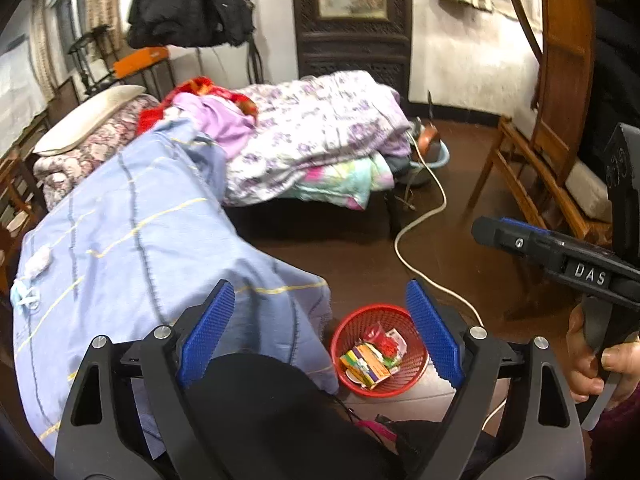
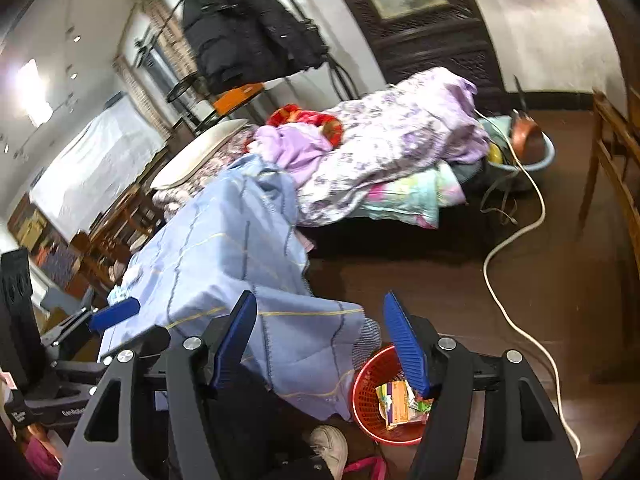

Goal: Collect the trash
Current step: 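Move both tools back over the sheet toward the mask and plastic bag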

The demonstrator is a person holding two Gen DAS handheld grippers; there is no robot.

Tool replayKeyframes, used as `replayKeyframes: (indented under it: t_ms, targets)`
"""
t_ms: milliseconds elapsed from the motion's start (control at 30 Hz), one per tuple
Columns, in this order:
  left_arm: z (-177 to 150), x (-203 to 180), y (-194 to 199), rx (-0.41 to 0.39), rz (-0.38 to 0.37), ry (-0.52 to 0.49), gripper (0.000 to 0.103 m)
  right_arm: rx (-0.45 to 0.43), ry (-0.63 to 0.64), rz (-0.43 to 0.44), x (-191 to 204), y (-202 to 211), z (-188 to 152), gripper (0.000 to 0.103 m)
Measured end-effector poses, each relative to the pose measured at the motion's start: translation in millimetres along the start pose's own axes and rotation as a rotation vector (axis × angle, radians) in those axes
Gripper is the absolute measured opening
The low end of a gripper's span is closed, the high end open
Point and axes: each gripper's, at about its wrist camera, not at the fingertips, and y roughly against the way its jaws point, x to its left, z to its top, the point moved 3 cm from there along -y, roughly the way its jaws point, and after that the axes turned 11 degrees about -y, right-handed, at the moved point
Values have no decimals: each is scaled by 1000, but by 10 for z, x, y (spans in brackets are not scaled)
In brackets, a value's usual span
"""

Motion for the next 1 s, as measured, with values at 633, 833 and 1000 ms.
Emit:
replayKeyframes:
  t_ms: [633, 833, 1000]
  targets:
    - [-580, 887, 798, -137, 116, 192, 91, 26, 290, 84, 1522, 57, -420, 73]
    - [-906, 1530, 641, -95, 142, 319, 91, 104, 311, 93, 1929, -350, -589, 75]
    - [-1344, 2380, 457, -24, 191, 508, 91, 164, 324, 96, 2193, -729, -702, 75]
